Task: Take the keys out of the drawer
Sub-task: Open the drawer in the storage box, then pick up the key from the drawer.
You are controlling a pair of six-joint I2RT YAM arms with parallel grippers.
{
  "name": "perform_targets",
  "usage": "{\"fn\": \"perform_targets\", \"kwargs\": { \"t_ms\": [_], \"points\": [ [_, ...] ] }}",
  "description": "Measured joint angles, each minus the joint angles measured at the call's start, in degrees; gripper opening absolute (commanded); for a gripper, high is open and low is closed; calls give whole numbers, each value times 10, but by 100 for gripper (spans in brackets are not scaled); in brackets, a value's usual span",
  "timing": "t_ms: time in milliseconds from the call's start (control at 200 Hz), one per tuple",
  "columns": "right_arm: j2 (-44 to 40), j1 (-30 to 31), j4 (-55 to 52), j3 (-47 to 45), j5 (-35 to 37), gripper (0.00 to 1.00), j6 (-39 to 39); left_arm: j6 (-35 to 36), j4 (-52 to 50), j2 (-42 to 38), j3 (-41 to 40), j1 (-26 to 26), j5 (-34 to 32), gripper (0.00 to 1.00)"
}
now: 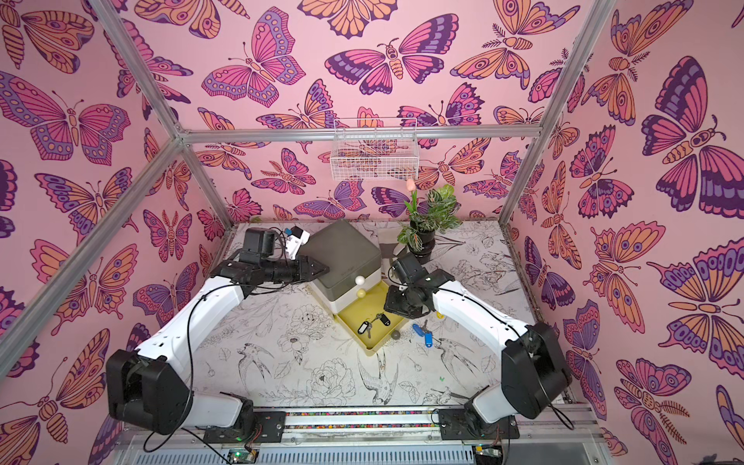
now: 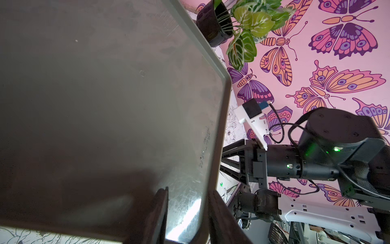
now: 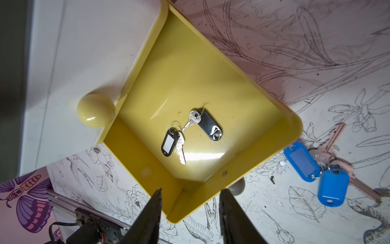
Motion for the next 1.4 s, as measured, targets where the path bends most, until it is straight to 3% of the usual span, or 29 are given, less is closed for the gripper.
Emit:
{"fn": "perform_targets", "kwargs": {
  "t_ms": [275, 841, 1402],
  "points": [
    [70, 21, -1, 19, 12, 43, 22, -8, 8, 0, -3, 0, 0, 37],
    [125, 21, 50, 19, 20, 34, 57, -8, 12, 0, -5, 0, 2, 38],
    [158, 21, 62, 22, 23, 32, 59, -8, 15, -1, -8, 1, 6, 38]
  ]
}}
